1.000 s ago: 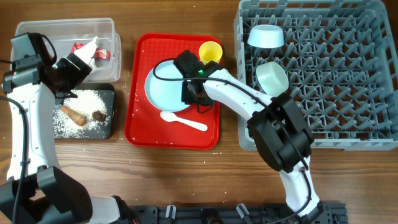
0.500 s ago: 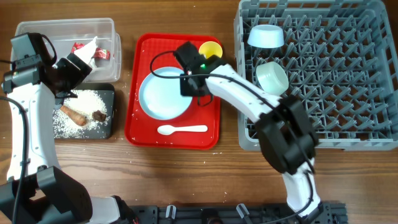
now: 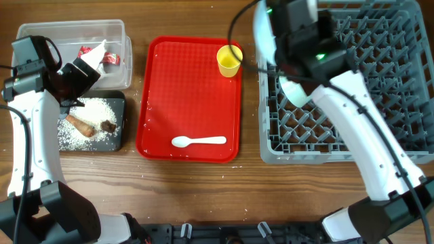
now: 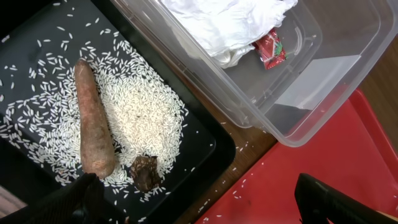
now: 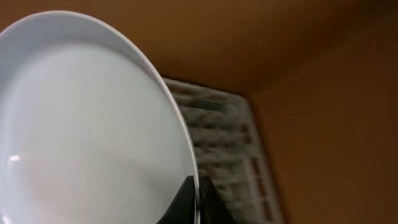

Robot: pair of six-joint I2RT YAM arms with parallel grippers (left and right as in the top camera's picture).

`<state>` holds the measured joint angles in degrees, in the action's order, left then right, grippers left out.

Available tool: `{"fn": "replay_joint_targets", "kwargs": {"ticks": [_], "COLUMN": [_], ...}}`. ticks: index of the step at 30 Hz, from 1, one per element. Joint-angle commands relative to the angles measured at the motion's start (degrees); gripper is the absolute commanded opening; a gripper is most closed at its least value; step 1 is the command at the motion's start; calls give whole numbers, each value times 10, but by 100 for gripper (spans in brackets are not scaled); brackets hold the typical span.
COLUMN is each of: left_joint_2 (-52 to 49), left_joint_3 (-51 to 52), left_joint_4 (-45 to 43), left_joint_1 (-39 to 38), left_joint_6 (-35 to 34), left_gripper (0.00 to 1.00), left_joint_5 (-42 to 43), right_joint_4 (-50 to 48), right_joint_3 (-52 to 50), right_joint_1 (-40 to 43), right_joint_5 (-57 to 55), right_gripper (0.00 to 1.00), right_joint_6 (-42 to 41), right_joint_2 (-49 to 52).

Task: Sort waste into correct bins and load items into the dishwasher rack
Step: 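Stand the light-blue plate upright in the dish rack with right gripper, then grasp the yellow cup with the left gripper and hand it to right gripper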

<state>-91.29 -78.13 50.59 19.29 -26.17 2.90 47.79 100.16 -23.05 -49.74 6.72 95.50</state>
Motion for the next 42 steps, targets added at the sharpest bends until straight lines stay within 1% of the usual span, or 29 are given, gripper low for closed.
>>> {"fn": "replay_joint_targets", "kwargs": {"ticks": [1, 3, 4, 5, 8, 9, 12, 15, 18, 20, 21, 22, 24, 25, 26, 27, 29, 31, 33, 34, 36, 37, 39, 42], "left_joint_2": [0, 0, 0, 0, 0, 0, 0, 0, 0, 0, 0, 0, 0, 0, 0, 0, 0, 0, 0, 0, 0, 0, 0, 0], "left_joint_3": [-5, -5, -5, -5, -5, -5, -5, -5, -5, -5, -5, -5, -5, -5, -5, -5, -5, -5, -5, -5, -5, -5, -5, -5], "left_joint_4": [-1, -1, -1, -1, -1, -1, -1, -2, -2, -1, -1, -1, -1, -1, -1, -1, -1, -1, -1, -1, -2, -2, -1, -1], "left_joint_1": [1, 1, 1, 1, 1, 1, 1, 1, 1, 1, 1, 1, 1, 1, 1, 1, 1, 1, 1, 1, 1, 1, 1, 1], "left_joint_6": [3, 3, 3, 3, 3, 3, 3, 3, 3, 3, 3, 3, 3, 3, 3, 3, 3, 3, 3, 3, 3, 3, 3, 3], "left_gripper": [100, 100, 100, 100, 100, 100, 100, 100, 100, 100, 100, 100, 100, 100, 100, 100, 100, 100, 100, 100, 100, 100, 100, 100], "left_joint_5": [-2, -2, -2, -2, -2, -2, -2, -2, -2, -2, -2, -2, -2, -2, -2, -2, -2, -2, -2, -2, -2, -2, -2, -2], "right_joint_4": [-15, -30, -37, -41, -59, -72, -114, -148, -154, -154, -154, -155, -157, -157, -157, -156, -150, -127, -90, -61, -29, -3, 52, 122], "right_joint_3": [-7, -8, -10, -12, -12, -12, -12, -12, -12, -12, -12, -12, -12, -12, -11, -10, -10, -10, -10, -11, -11, -11, -13, -13], "right_joint_1": [78, 113, 140, 159, 198, 205, 207, 207, 207, 206, 206, 206, 206, 206, 206, 206, 206, 204, 204, 204, 204, 204, 204, 204], "right_joint_5": [-57, -47, -12, 15, 48, 48, 54, 89, 89, 101, 114, 126, 132, 134, 135, 135, 155, 211, 315, 416, 549, 621, 699, 704], "right_gripper": [4, 4, 4, 4, 4, 4, 4, 4, 4, 14, 26, 33, 53, 69, 82, 100, 100, 100, 100, 100, 100, 100, 100, 100], "right_joint_6": [145, 178, 216, 237, 265, 290, 295, 325, 335, 316, 301, 287, 260, 250, 231, 210, 170, 103, 43, -20, -94, -108, -108, -108], "right_joint_2": [2, 7, 11, 15, 46, 64, 92, 127, 160, 174, 174, 172, 167, 163, 156, 145, 109, 64, 21, -7, -30, -34, -28, -24]}}
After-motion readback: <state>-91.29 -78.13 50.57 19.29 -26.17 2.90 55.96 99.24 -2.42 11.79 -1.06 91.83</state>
